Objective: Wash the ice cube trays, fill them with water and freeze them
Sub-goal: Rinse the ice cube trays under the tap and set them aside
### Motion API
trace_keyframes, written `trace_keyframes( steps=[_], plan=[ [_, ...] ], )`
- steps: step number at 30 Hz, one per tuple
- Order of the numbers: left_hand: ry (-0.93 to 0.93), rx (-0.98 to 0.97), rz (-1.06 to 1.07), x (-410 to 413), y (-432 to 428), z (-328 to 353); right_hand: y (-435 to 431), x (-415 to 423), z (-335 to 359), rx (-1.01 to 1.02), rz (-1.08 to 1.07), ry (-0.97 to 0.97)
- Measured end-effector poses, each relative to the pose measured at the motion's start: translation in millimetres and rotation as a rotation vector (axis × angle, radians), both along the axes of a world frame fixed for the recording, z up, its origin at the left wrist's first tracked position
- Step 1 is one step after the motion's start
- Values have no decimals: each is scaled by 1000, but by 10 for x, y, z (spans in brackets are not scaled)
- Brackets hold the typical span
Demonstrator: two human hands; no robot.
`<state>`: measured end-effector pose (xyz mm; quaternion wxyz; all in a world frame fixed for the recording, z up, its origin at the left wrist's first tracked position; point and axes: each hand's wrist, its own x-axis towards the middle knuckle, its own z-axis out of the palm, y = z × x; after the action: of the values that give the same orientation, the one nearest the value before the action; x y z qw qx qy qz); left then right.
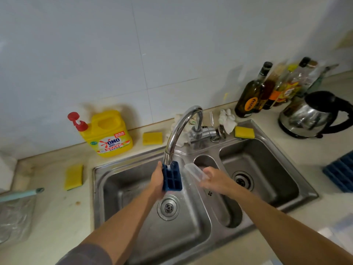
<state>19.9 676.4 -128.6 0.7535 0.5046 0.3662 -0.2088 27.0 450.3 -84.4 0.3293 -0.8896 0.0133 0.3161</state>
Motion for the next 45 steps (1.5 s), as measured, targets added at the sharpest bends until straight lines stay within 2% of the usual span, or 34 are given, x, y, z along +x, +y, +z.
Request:
trace_keyframes(
  steps=[5, 13, 21, 26, 32, 37, 41, 45],
  plan=[
    [-67, 75, -64, 27, -55, 39, -359, -126, 1, -115, 63, -39],
    [-71, 165, 120, 71, -227, 3, -1113, -517, -283, -445, 256, 17],
    [-64, 149, 226, -126, -396, -35, -1547, -739, -554, -548, 350, -17],
    [-43, 138, 265, -245, -433, -79, -1574, -678, -570, -639, 449, 48],
    [-15, 122, 335, -383, -472, -45, -1464, -643, -559, -598, 354, -45],
    [-6, 89, 360, -418, -494, 69, -1313, -518, -362, -541, 359, -134],
    [0, 9, 361, -390, -473, 198, -926, -376, -121, -318, 294, -180],
    [11, -87, 359, -309, -415, 314, -343, -307, 133, -41, 186, -113]
  ],
)
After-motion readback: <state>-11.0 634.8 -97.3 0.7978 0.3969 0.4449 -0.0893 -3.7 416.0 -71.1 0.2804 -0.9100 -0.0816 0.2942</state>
